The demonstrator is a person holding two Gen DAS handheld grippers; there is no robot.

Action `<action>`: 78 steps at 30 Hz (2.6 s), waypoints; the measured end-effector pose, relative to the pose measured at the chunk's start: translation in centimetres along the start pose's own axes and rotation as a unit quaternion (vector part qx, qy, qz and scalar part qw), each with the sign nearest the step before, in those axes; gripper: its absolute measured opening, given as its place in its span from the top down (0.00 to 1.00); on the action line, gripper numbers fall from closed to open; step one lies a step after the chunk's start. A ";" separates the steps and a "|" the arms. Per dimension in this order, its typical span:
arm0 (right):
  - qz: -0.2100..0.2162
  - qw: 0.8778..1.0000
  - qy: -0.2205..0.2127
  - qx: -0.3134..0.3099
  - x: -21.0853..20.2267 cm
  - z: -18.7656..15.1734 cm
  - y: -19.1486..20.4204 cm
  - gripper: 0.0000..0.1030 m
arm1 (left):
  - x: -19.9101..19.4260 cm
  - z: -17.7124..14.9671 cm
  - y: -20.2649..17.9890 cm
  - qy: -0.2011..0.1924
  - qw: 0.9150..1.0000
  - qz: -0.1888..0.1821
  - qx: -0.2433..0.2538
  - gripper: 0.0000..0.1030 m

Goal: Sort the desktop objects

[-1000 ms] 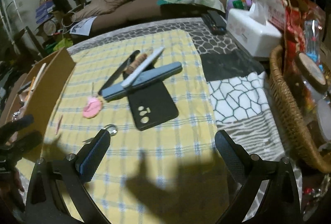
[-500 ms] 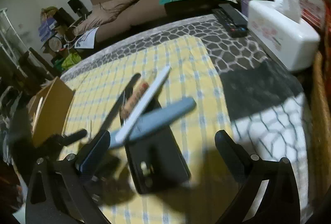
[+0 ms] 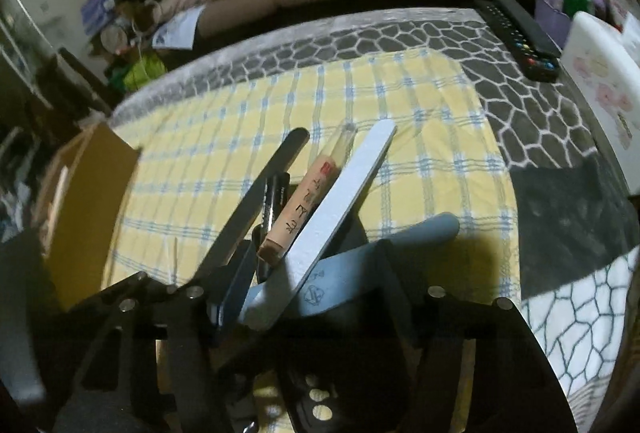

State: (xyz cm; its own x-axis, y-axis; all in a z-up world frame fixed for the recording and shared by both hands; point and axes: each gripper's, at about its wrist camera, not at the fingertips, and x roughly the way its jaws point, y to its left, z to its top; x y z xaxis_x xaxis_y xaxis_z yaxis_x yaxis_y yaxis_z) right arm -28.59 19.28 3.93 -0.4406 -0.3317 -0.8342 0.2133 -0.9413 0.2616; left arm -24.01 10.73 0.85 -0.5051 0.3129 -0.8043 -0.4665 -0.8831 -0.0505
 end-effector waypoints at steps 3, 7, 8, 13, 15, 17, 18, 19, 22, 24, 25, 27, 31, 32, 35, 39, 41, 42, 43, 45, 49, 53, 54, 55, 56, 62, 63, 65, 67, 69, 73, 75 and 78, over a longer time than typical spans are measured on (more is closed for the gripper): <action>-0.019 1.000 0.010 -0.016 0.4 0.4 0.6 0.40 | -0.6 -0.3 0.0 -0.004 1.000 -0.017 -0.006 0.67; -0.028 0.998 0.025 -0.048 1.0 0.4 1.8 0.44 | -1.8 -0.9 0.2 -0.009 0.999 -0.043 -0.022 0.76; -0.034 0.997 0.028 -0.056 1.1 0.4 2.3 0.44 | -2.1 -1.2 0.1 -0.011 0.999 -0.045 -0.025 0.77; -0.057 0.993 0.044 -0.098 2.1 0.2 4.8 0.48 | -3.3 -2.1 0.1 -0.020 0.997 -0.052 -0.044 0.77; -0.079 0.987 0.046 -0.133 2.1 -0.2 5.9 0.56 | -3.7 -2.3 0.4 -0.020 0.997 -0.059 -0.054 0.77; -0.083 0.984 0.047 -0.150 1.9 -0.7 6.3 0.60 | -4.1 -2.6 0.3 -0.020 0.997 -0.061 -0.053 0.77; -0.080 0.984 0.045 -0.151 1.5 -1.0 6.3 0.61 | -4.4 -2.6 0.1 -0.020 0.997 -0.060 -0.052 0.77; -0.074 0.986 0.042 -0.146 1.2 -1.2 6.2 0.63 | -4.6 -2.7 0.0 -0.020 0.997 -0.061 -0.052 0.78; -0.033 0.995 0.017 -0.094 -0.8 -1.6 4.8 0.75 | -5.6 -2.8 -0.2 -0.027 0.996 -0.064 -0.057 0.78; -0.004 0.998 0.007 -0.056 -2.2 -2.0 3.8 0.81 | -6.5 -3.0 -0.4 -0.033 0.996 -0.063 -0.059 0.78; 0.001 0.999 0.008 -0.048 -2.6 -2.3 3.6 0.81 | -6.7 -3.0 -0.4 -0.034 0.996 -0.062 -0.059 0.78; -0.002 0.999 0.013 -0.036 -3.1 -3.1 3.2 0.81 | -7.2 -3.3 -0.5 -0.033 0.996 -0.062 -0.058 0.78; 0.004 0.999 0.022 0.023 -3.7 -4.5 1.4 0.76 | -7.5 -4.2 -1.8 -0.026 0.998 -0.053 -0.035 0.78; 0.004 0.999 0.024 0.034 -3.7 -4.7 1.0 0.73 | -7.5 -4.4 -2.2 -0.024 0.998 -0.052 -0.032 0.78; 0.003 0.999 0.030 0.043 -3.6 -5.1 0.7 0.69 | -6.9 -4.7 -2.6 -0.015 0.998 -0.054 -0.032 0.78; 0.091 0.988 0.042 0.116 -2.4 -5.7 -0.9 0.54 | -5.7 -4.7 -3.0 -0.005 0.999 -0.047 -0.019 0.78; 0.097 0.985 0.045 0.134 -1.6 -5.9 -1.4 0.54 | -5.3 -4.7 -2.8 -0.001 0.998 -0.050 -0.023 0.78; 0.102 0.984 0.051 0.137 -1.0 -6.1 -1.5 0.56 | -5.2 -4.7 -2.7 0.000 0.998 -0.054 -0.028 0.78; 0.109 0.983 0.047 0.143 -0.7 -6.3 -1.6 0.65 | -5.2 -4.7 -2.5 0.000 0.998 -0.057 -0.034 0.78; 0.133 0.977 0.034 0.165 -0.7 -6.7 -2.2 0.70 | -5.6 -4.8 -2.0 -0.005 0.996 -0.068 -0.049 0.78; 0.158 0.971 0.012 0.179 -1.6 -7.0 -2.3 0.73 | -7.4 -4.8 -1.2 -0.019 0.994 -0.084 -0.068 0.78; 0.163 0.973 -0.008 0.161 -3.9 -6.7 -0.5 0.73 | -10.8 -4.7 -0.8 -0.041 0.992 -0.089 -0.075 0.78; 0.164 0.974 -0.014 0.153 -4.9 -6.7 0.3 0.73 | -11.6 -4.6 -0.6 -0.046 0.992 -0.092 -0.078 0.78; 0.166 0.975 -0.019 0.147 -5.7 -6.6 0.9 0.73 | -12.4 -4.5 -0.4 -0.051 0.991 -0.094 -0.079 0.78; 0.167 0.975 -0.022 0.143 -6.3 -6.5 1.4 0.73 | -13.9 -4.6 -0.2 -0.059 0.991 -0.094 -0.081 0.78; 0.181 0.977 -0.041 0.101 -11.4 -5.9 7.7 0.73 | -21.1 -5.2 1.9 -0.095 0.988 -0.084 -0.090 0.78; 0.183 0.977 -0.043 0.096 -12.0 -5.9 8.6 0.73 | -22.7 -5.5 2.7 -0.102 0.987 -0.080 -0.093 0.78; 0.192 0.977 -0.045 0.085 -13.1 -5.8 11.2 0.73 | -25.3 -6.2 4.1 -0.113 0.986 -0.071 -0.098 0.78; 0.203 0.976 -0.045 0.070 -13.9 -5.6 14.4 0.73 | -27.9 -7.3 6.0 -0.125 0.985 -0.058 -0.103 0.78; 0.211 0.975 -0.044 0.056 -14.1 -5.3 17.4 0.73 | -30.1 -8.6 8.1 -0.135 0.983 -0.044 -0.114 0.78; 0.233 0.971 -0.035 0.039 -12.5 -4.7 24.0 0.73 | -32.7 -11.4 12.9 -0.146 0.978 -0.020 -0.146 0.78; 0.237 0.971 -0.026 0.029 -11.0 -4.7 27.0 0.73 | -33.1 -12.9 15.6 -0.143 0.976 -0.009 -0.164 0.78; 0.237 0.971 -0.005 0.016 -7.2 -5.0 31.7 0.73 | -32.7 -15.4 19.4 -0.132 0.972 -0.001 -0.194 0.78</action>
State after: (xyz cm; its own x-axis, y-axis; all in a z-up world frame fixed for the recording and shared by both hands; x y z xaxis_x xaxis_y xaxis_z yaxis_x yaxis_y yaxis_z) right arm -14.28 -7.80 15.82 -0.3076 -0.7287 -0.6119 0.3669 -0.6842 0.6303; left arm -5.32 -21.98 17.10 -0.6969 0.3473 -0.6275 -0.1832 -0.9321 -0.3125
